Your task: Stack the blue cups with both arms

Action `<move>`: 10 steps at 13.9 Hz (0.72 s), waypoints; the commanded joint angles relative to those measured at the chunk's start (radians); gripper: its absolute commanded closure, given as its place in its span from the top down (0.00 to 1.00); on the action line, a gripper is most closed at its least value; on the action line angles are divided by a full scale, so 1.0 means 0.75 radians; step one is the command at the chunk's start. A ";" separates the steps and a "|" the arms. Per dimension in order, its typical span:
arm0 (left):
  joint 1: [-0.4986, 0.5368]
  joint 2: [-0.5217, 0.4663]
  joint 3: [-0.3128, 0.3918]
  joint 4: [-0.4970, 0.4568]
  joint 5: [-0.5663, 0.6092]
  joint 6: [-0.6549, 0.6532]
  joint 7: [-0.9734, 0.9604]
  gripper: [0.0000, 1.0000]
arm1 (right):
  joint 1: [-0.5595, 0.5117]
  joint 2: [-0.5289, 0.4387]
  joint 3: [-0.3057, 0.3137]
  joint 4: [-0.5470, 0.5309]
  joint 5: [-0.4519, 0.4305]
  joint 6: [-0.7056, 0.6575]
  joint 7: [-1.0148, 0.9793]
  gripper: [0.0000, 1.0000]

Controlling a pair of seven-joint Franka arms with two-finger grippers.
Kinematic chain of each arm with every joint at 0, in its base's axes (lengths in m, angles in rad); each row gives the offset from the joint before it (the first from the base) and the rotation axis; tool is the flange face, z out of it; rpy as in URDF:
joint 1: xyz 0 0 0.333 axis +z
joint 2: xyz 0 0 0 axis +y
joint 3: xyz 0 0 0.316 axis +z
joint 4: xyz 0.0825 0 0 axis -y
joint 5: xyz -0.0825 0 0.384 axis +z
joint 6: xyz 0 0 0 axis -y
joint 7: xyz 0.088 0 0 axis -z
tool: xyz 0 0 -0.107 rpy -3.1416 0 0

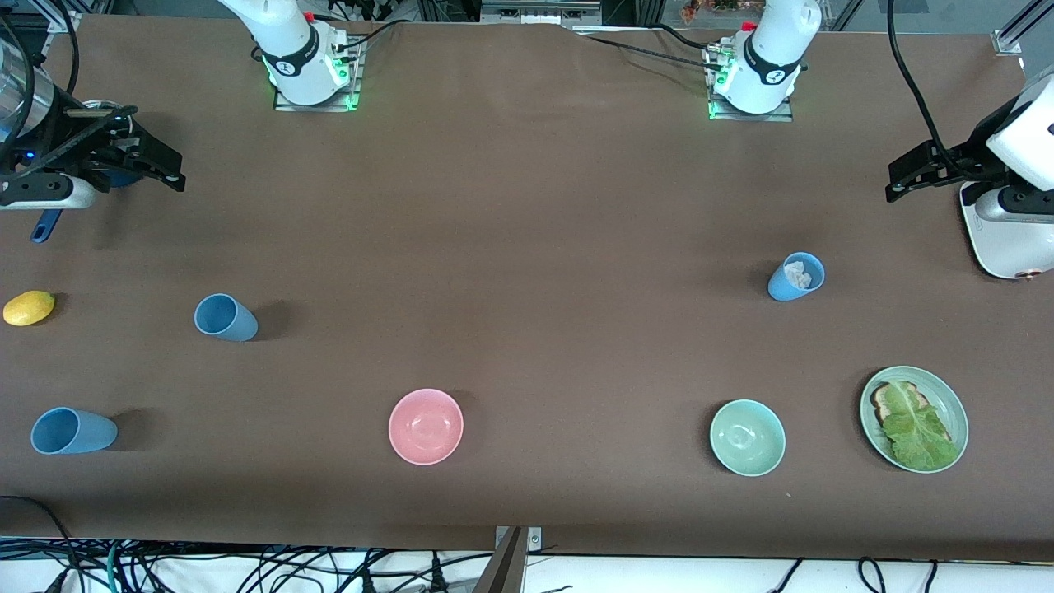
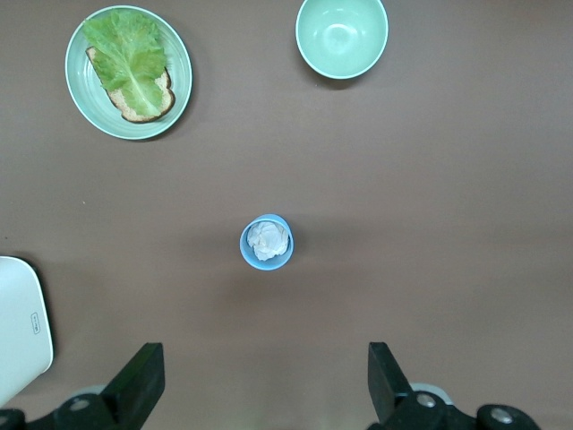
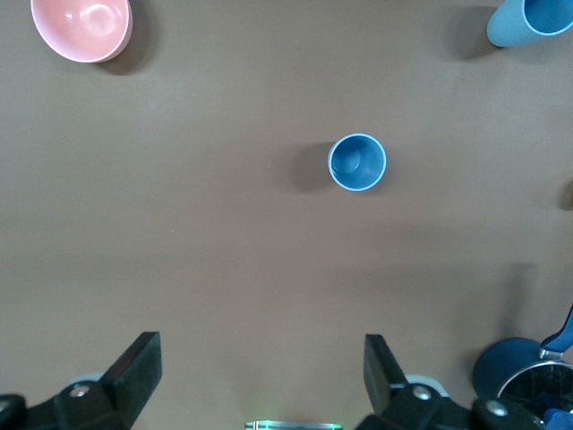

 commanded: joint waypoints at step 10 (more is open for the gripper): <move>0.019 0.017 0.036 -0.004 0.020 -0.001 0.089 1.00 | -0.012 -0.003 0.008 0.007 0.016 0.001 0.009 1.00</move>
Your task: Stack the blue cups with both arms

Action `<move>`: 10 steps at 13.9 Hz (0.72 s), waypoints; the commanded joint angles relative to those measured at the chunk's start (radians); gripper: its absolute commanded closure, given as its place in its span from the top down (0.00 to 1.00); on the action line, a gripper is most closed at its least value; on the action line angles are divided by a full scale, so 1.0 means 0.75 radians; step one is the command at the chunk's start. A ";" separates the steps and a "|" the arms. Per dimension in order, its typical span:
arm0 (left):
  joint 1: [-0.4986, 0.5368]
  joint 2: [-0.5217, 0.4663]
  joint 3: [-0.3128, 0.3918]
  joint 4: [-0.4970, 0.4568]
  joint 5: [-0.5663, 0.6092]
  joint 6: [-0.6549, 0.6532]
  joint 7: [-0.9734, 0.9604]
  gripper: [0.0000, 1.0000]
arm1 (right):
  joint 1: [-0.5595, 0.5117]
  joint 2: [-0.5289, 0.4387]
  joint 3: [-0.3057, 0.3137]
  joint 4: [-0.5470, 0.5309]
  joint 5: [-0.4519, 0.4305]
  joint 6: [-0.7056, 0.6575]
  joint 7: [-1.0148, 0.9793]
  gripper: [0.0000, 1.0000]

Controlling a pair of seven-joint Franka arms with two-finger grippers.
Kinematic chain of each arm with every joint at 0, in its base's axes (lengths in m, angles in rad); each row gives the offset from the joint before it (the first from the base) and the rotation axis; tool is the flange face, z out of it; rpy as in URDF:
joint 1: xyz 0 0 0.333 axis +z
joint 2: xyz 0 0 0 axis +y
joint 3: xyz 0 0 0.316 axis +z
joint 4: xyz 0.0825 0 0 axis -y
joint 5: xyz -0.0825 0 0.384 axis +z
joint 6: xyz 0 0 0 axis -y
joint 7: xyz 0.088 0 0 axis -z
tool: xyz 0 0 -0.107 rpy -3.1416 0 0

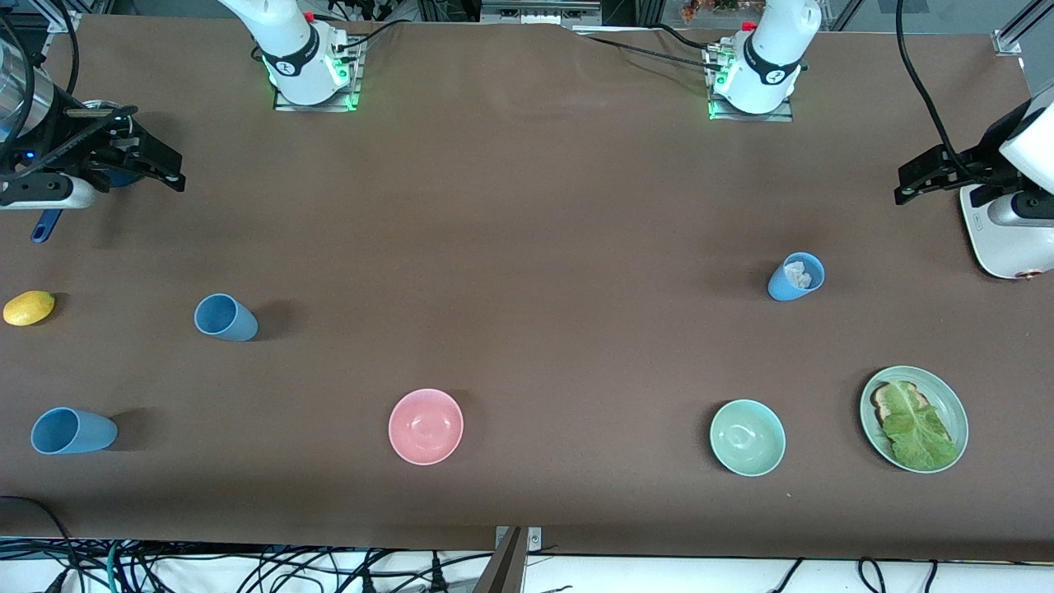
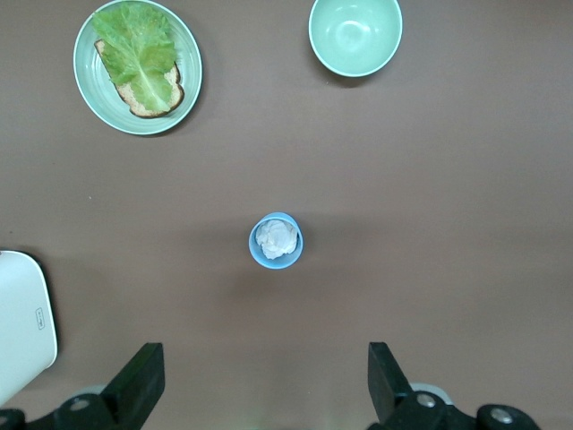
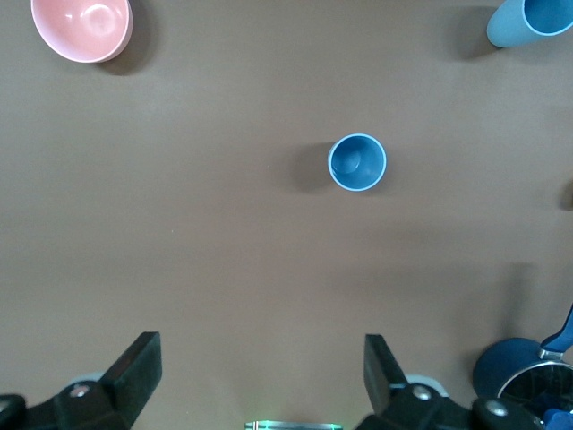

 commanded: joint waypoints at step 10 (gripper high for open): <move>0.044 0.077 0.048 -0.211 0.114 0.263 0.205 1.00 | -0.040 0.015 -0.010 0.007 0.006 0.059 0.003 1.00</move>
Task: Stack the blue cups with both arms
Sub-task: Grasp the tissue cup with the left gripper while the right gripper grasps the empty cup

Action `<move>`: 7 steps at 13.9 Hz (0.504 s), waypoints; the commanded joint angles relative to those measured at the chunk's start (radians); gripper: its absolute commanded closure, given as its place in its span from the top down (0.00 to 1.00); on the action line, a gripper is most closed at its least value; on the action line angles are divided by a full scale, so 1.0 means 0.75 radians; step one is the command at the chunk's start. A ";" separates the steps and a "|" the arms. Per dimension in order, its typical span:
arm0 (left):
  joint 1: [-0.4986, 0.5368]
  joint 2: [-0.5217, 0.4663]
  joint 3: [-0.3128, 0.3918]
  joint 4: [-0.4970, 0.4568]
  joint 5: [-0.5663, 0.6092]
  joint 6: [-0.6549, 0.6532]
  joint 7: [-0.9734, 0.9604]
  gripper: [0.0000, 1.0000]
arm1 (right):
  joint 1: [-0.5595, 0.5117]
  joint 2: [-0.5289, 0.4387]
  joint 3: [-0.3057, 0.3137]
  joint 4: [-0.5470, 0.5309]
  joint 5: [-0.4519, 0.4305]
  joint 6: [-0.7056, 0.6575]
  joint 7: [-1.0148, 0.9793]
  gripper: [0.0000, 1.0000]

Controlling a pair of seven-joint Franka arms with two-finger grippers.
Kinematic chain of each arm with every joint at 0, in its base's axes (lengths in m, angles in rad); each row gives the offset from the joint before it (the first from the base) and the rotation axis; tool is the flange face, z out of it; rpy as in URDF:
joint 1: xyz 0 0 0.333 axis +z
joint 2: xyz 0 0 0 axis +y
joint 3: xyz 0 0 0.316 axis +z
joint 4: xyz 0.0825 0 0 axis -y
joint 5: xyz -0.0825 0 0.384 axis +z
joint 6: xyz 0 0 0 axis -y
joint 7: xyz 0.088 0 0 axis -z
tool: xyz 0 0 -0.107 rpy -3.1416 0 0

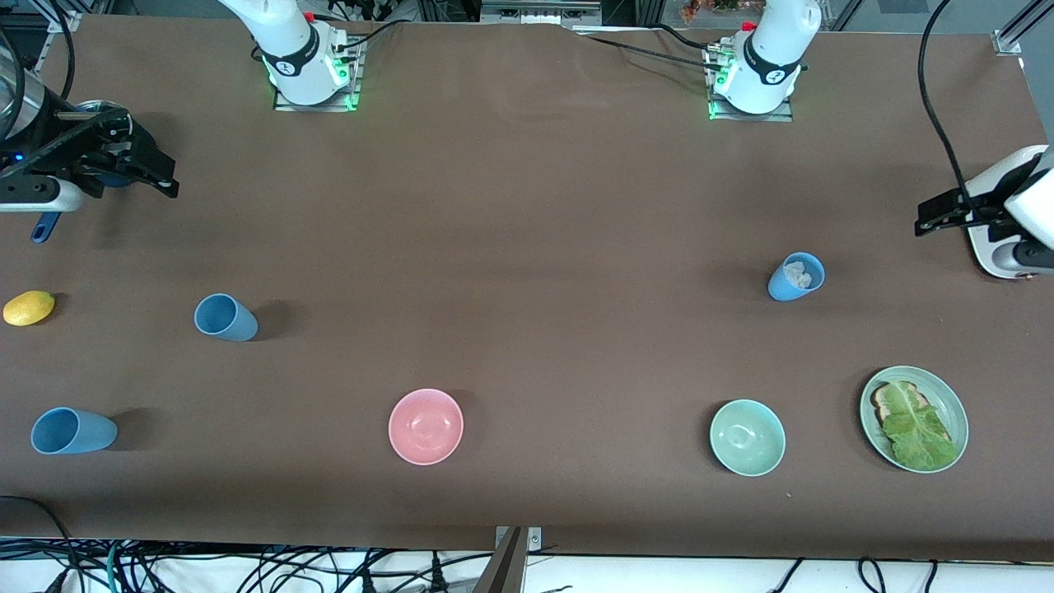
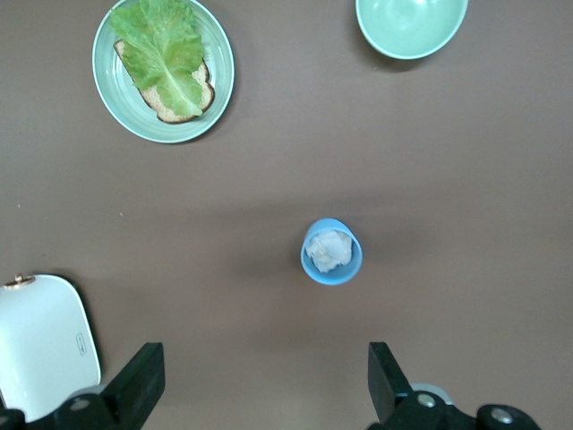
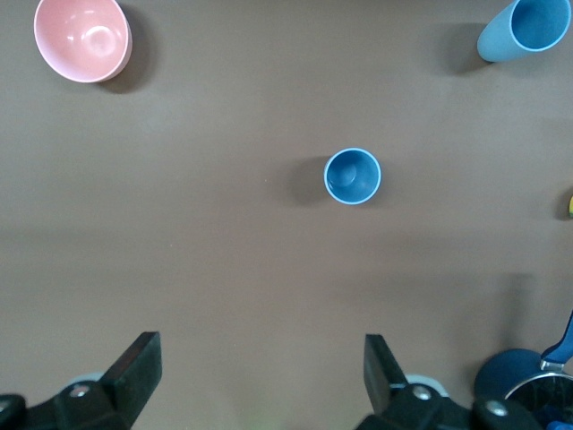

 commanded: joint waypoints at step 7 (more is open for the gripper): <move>-0.014 0.016 0.020 -0.345 0.033 0.443 0.025 1.00 | -0.046 0.005 -0.028 0.032 0.012 0.002 -0.008 1.00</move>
